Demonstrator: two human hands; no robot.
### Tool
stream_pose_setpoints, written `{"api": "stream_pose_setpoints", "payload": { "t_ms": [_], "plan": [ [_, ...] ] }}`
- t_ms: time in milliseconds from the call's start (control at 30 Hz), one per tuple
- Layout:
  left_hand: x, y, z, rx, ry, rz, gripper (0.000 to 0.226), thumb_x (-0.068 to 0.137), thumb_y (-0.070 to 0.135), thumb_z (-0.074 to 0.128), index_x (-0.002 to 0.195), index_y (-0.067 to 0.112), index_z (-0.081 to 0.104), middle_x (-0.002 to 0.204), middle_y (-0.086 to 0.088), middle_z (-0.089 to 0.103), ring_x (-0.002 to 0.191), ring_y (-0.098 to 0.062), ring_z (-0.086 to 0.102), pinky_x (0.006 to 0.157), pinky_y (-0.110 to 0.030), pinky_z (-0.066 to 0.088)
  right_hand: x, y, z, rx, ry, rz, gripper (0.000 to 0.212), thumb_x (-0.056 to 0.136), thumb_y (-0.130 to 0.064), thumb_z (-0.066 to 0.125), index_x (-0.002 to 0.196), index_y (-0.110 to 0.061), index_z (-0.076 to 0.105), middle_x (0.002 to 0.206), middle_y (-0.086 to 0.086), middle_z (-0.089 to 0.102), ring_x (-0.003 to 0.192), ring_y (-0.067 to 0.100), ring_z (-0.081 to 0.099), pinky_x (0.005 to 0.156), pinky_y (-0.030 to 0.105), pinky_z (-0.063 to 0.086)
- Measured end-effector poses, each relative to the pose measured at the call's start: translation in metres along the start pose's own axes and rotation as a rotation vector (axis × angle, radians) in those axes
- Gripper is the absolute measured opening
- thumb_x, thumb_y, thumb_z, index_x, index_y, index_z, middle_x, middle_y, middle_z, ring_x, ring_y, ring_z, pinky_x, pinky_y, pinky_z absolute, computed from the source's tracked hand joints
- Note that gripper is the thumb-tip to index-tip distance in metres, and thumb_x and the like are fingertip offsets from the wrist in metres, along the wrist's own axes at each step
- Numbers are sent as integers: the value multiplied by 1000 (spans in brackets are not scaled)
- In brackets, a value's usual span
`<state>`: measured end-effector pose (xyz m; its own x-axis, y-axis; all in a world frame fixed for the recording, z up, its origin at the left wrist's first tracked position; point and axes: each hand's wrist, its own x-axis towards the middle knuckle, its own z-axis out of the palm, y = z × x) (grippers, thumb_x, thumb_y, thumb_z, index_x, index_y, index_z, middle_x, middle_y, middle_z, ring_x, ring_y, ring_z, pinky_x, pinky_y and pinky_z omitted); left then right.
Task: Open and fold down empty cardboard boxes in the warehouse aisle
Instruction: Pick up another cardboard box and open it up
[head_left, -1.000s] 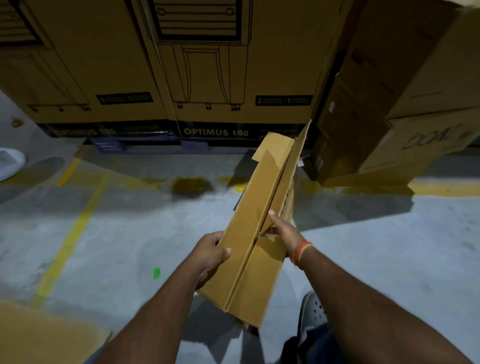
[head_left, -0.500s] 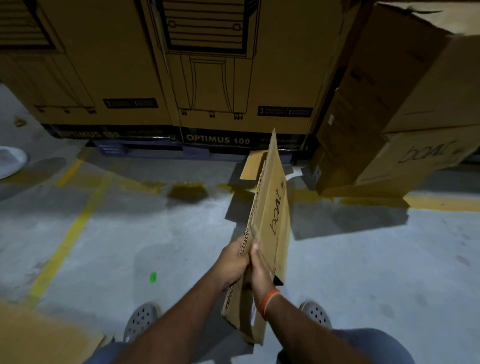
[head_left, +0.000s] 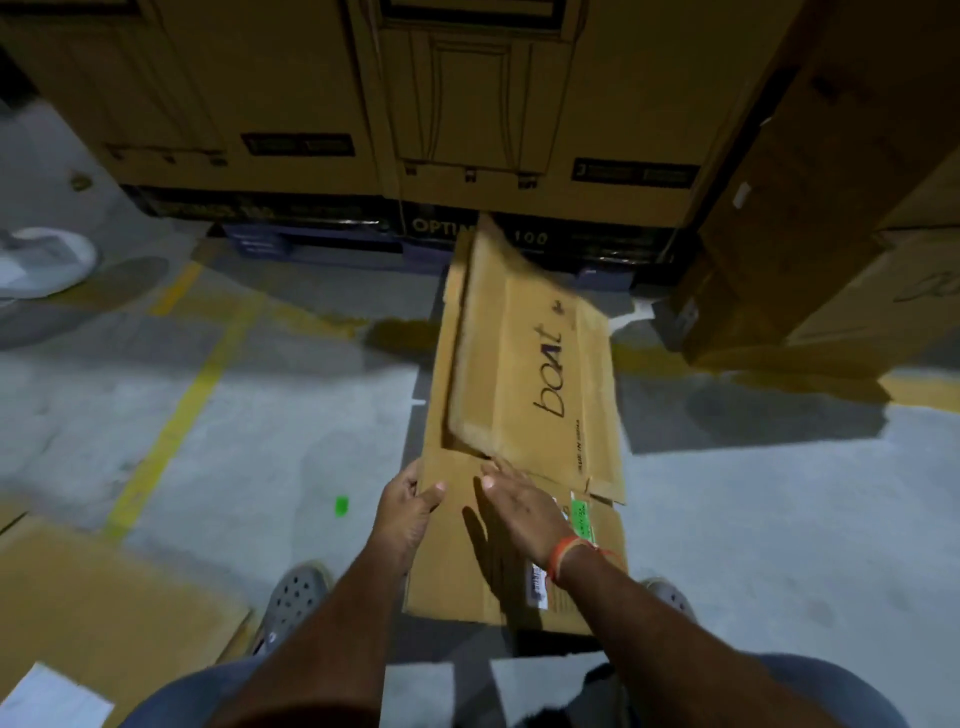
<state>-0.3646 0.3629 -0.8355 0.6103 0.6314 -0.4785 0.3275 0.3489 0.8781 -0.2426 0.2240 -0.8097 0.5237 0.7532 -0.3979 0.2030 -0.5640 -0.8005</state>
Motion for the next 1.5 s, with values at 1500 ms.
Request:
{"api": "stream_pose_setpoints", "payload": {
  "t_ms": [1500],
  "plan": [
    [182, -169, -48, 742, 265, -253, 50, 85, 20, 71, 130, 39, 58, 141, -10, 52, 125, -36, 52, 110, -43, 42, 146, 250, -25, -32, 367, 722, 56, 86, -30, 73, 131, -41, 42, 127, 16, 50, 113, 41, 54, 98, 53, 51]
  ]
}}
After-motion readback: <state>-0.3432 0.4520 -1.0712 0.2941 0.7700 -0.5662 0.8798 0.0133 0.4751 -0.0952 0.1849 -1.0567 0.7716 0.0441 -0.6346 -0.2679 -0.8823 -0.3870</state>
